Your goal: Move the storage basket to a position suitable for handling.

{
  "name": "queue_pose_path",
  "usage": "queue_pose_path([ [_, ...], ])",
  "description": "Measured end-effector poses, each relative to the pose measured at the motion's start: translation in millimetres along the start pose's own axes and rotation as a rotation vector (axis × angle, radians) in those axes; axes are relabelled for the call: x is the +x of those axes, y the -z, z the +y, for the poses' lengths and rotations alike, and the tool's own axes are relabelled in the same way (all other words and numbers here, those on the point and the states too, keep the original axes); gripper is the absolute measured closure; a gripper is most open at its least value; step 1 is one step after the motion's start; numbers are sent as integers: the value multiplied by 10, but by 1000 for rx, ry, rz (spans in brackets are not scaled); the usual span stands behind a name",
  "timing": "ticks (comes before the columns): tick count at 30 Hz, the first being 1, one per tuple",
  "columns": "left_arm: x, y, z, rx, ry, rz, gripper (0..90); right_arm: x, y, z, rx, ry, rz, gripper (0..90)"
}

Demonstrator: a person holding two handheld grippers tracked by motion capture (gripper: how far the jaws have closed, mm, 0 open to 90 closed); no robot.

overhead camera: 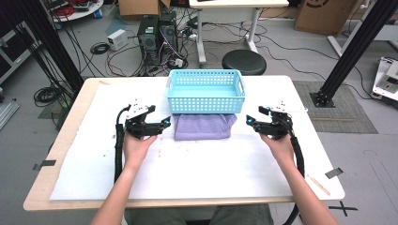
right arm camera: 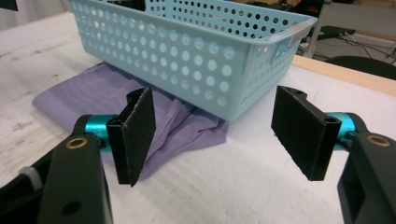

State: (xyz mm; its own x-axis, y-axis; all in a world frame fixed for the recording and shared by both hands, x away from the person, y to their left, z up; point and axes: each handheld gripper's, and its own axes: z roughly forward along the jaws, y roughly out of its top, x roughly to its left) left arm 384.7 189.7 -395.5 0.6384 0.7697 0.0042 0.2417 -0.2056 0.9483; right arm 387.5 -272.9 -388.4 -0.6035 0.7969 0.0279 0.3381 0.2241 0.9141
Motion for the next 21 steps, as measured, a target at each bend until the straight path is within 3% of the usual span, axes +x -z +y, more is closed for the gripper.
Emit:
queue_pose_path([
  [4, -25, 98, -89, 2, -25, 3, 212, 53, 88, -79, -27, -6, -2, 309],
  [11, -12, 188, -228, 8, -3, 0, 212, 64, 149, -185, -23, -19, -20, 308],
  [17, -8, 154, -316, 30, 27, -6, 212, 65, 141, -253, -16, -10, -31, 308],
  [21, -36, 122, -321, 34, 17, -11, 212, 77, 116, -260, -10, -3, -34, 308],
])
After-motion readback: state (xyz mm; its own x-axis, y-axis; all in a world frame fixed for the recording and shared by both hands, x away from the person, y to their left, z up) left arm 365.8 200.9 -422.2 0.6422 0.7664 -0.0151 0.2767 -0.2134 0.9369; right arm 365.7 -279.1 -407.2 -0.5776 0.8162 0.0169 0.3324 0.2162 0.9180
